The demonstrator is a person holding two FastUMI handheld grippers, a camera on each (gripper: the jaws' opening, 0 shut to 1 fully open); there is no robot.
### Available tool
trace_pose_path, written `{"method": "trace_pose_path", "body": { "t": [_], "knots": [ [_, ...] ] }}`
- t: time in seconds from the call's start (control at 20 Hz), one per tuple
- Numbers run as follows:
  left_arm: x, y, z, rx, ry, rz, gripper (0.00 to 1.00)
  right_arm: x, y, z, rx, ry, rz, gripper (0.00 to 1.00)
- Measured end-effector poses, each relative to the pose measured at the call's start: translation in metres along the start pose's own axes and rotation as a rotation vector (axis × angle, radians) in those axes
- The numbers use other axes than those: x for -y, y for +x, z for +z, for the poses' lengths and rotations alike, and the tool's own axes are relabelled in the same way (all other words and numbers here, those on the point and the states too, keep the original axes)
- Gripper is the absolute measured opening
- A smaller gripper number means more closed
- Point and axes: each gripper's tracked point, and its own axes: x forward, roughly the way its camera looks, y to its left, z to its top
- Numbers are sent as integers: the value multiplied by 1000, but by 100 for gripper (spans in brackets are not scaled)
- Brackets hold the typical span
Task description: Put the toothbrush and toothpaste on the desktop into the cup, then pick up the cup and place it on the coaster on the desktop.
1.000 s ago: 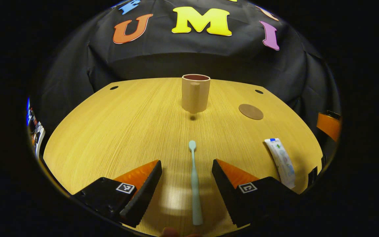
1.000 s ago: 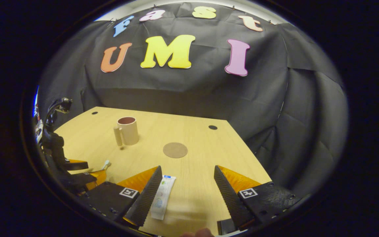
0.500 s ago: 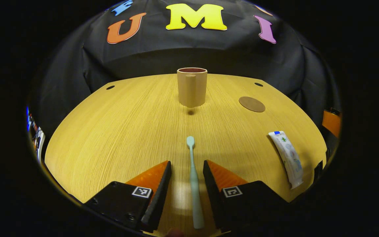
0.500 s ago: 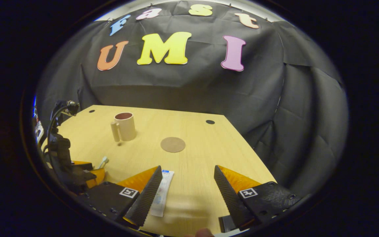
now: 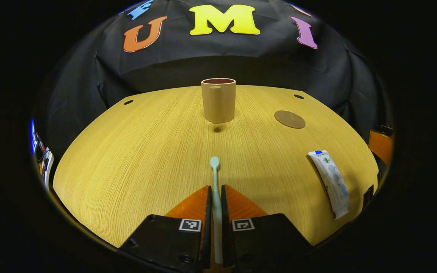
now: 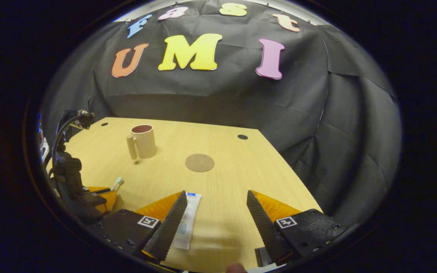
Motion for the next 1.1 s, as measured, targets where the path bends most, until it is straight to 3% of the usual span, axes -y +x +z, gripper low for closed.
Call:
{"method": "trace_pose_path", "body": {
  "t": [0.45, 1.1],
  "knots": [
    [-3, 1, 4, 1, -24, -21, 4, -24, 11, -22, -100, 6, 71, 95],
    [-26, -8, 48, 72, -48, 4, 3, -62, 45, -79, -297, -1, 147, 95]
  ]
}}
